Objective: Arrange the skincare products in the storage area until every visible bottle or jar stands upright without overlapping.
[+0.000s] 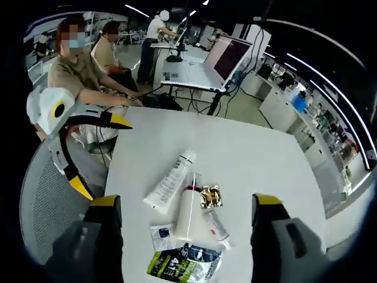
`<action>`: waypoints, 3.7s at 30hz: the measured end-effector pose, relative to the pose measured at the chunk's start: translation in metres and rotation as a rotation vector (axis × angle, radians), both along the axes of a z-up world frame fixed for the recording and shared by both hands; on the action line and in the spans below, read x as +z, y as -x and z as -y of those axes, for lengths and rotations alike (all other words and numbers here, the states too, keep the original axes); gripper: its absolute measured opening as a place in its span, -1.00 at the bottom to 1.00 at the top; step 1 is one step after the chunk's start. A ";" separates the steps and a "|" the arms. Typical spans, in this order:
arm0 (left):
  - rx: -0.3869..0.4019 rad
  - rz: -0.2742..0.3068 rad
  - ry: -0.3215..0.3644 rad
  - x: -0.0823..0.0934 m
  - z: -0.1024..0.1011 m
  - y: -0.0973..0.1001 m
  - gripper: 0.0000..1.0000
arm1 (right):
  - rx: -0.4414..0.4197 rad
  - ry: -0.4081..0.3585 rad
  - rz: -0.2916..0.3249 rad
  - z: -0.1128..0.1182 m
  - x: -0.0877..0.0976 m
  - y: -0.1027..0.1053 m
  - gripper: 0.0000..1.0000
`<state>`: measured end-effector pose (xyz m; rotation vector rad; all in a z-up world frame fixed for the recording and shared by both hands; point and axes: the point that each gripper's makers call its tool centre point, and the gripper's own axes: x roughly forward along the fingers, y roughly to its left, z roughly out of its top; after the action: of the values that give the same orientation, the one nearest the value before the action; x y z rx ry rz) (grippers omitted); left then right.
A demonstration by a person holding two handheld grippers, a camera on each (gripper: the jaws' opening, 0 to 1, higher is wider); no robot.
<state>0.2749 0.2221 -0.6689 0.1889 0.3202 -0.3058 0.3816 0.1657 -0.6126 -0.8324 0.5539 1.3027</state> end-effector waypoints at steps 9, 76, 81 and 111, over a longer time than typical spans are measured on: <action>-0.004 0.010 0.007 0.001 0.001 -0.001 0.88 | -0.055 0.366 -0.168 0.024 -0.084 -0.016 0.26; 0.009 -0.046 0.048 0.000 -0.004 -0.010 0.94 | -0.534 0.093 -0.619 0.016 -0.158 -0.040 -0.49; -0.027 -0.094 0.101 -0.002 0.002 -0.009 0.94 | -0.648 -0.118 -0.772 0.023 -0.148 -0.040 -0.49; -0.335 -0.237 0.689 0.057 0.111 -0.105 0.13 | -0.590 -0.845 -0.922 0.094 -0.034 0.033 -0.48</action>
<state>0.3799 0.1111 -0.6116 -0.4813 0.3996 -0.7533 0.3488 0.0717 -0.6468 0.6487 0.7832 1.1392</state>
